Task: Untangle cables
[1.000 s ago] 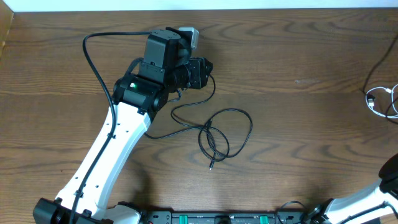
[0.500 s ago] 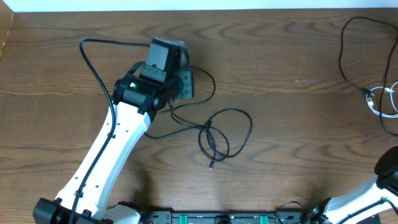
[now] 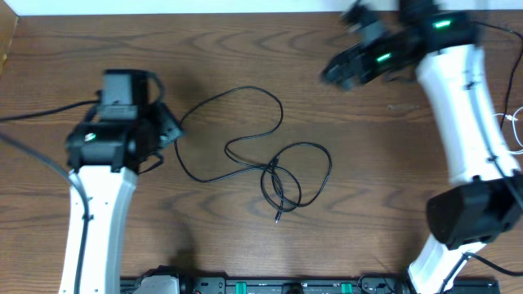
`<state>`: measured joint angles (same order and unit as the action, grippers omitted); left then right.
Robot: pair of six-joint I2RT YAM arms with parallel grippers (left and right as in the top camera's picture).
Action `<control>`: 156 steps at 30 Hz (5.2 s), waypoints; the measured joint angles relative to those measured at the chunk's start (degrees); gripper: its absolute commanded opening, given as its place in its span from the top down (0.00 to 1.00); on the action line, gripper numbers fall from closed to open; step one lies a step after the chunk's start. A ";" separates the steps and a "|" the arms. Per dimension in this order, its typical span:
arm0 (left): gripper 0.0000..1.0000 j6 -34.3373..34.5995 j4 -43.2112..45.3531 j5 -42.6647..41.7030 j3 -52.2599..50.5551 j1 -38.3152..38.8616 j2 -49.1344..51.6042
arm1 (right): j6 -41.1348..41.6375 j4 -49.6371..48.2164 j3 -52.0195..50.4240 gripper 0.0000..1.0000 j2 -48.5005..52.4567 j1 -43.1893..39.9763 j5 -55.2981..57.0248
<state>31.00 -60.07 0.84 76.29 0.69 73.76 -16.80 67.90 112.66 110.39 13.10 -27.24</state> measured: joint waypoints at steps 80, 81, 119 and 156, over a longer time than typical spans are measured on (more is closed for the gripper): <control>0.16 -5.42 -2.62 -2.25 0.00 -7.78 -1.75 | 16.68 -4.24 11.65 0.01 5.16 -47.34 15.67; 0.12 -5.38 -2.69 -2.23 0.00 -7.76 -1.75 | 16.76 -3.72 11.65 0.01 4.46 -46.90 15.28; 0.01 -5.53 -2.93 -2.25 -0.02 -7.78 -1.75 | 5.51 -8.70 -16.59 0.01 -39.08 -13.11 13.73; 0.01 -5.53 -2.93 -2.25 -0.11 -7.78 -1.75 | 2.78 -64.83 -112.28 0.01 -109.55 -9.90 15.50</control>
<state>25.47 -63.00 -1.41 76.18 -7.09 72.01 -14.02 3.07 0.38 0.84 3.20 -11.75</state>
